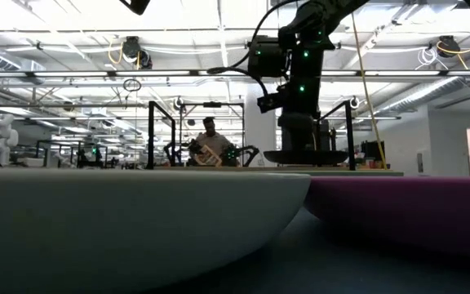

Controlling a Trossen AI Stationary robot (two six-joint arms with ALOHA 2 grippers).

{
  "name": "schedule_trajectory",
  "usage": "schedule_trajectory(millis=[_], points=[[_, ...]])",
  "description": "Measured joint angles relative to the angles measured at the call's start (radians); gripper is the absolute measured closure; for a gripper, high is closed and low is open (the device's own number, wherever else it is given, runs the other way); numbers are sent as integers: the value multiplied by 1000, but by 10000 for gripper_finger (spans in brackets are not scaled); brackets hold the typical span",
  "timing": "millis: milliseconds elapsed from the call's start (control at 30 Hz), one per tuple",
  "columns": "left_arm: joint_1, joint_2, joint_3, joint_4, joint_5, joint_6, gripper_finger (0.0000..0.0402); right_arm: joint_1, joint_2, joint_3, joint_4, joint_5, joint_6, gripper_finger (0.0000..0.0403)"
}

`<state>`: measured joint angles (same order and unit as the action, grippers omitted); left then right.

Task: Place and stack plates onto a shelf
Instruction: Put the black bowl on the shelf, then put the pink bowl on the shelf

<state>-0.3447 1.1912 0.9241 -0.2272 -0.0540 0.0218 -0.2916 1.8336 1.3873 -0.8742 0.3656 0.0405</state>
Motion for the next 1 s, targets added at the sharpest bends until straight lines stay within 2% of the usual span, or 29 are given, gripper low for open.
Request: schedule_trajectory(millis=[600, 800, 1000], points=[[0, 0, 0, 1, 0, -1, 389, 5, -2, 0, 13, 0, -22, 383], [0, 0, 0, 1, 0, -9, 389, 38, -33, -1, 23, 0, -15, 339], [3, 0, 0, -5, 0, -34, 389, 116, -146, -1, 40, 0, 25, 290]])
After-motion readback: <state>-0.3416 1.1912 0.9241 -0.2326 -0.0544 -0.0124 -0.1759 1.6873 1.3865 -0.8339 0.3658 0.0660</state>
